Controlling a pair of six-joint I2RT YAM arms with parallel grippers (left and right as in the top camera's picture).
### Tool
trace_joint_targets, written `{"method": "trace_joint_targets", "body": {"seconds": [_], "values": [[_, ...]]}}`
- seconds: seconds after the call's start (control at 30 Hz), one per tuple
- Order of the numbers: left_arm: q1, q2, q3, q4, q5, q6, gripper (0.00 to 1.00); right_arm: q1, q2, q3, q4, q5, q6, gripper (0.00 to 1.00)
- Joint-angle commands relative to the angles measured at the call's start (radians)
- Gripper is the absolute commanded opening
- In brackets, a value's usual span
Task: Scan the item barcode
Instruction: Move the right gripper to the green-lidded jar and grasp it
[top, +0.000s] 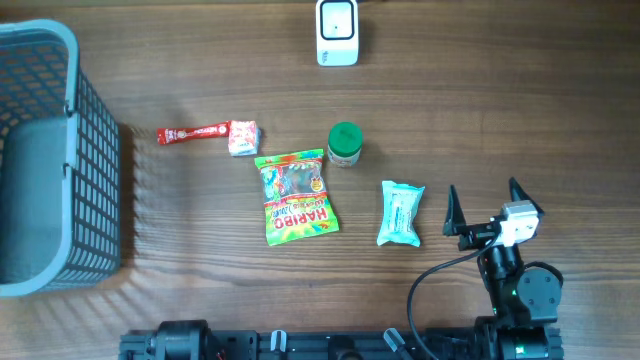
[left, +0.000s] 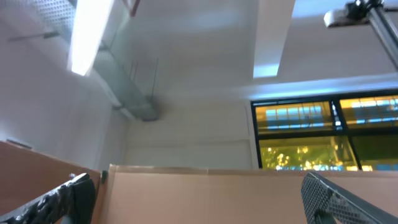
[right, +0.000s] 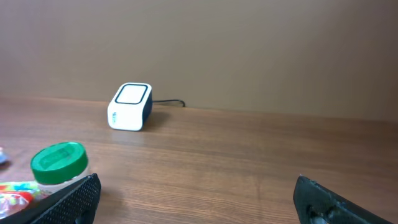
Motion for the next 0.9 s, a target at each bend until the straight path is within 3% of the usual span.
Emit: {"method": "trace_joint_targets", "body": {"seconds": [0.0,0.07,0.17,0.27,0.33,0.4,0.47,0.53,0.63,0.73,0.87], "values": [[0.002,-0.003,-0.029,-0.07,-0.008,-0.037,1.0,0.002,0.007,-0.001,0.023,-0.106,0.185,1.0],[-0.022,-0.003,-0.092,-0.079,0.021,-0.032,1.0,0.002,0.007,0.018,0.087,-0.289,0.249,1.0],[-0.093,-0.003,-0.223,-0.041,0.047,-0.029,1.0,0.002,0.025,0.112,0.058,-0.317,0.294,1.0],[-0.191,-0.003,-0.358,0.024,0.011,0.005,1.0,0.002,0.118,0.343,-0.074,-0.33,0.41,1.0],[-0.258,-0.003,-0.43,0.054,0.002,0.005,1.0,0.002,0.198,0.491,-0.1,-0.473,0.426,1.0],[-0.316,-0.003,-0.488,0.078,-0.001,0.005,1.0,0.002,0.238,0.525,-0.067,-0.59,0.462,1.0],[-0.364,-0.003,-0.55,0.129,-0.038,0.003,1.0,0.002,0.275,0.513,-0.086,-0.582,0.521,1.0],[-0.401,-0.003,-0.623,0.189,-0.115,-0.016,1.0,0.002,0.366,0.526,-0.114,-0.621,0.618,0.99],[-0.44,-0.003,-0.743,0.255,-0.209,-0.017,1.0,0.002,0.594,0.642,-0.186,-0.623,0.581,0.99],[-0.443,-0.003,-0.841,0.255,-0.243,-0.053,1.0,0.056,0.891,0.971,-0.475,-0.425,0.463,0.99],[-0.443,-0.003,-0.937,0.247,-0.249,-0.151,1.0,0.325,1.151,1.342,-0.789,0.022,0.442,0.99]]}}
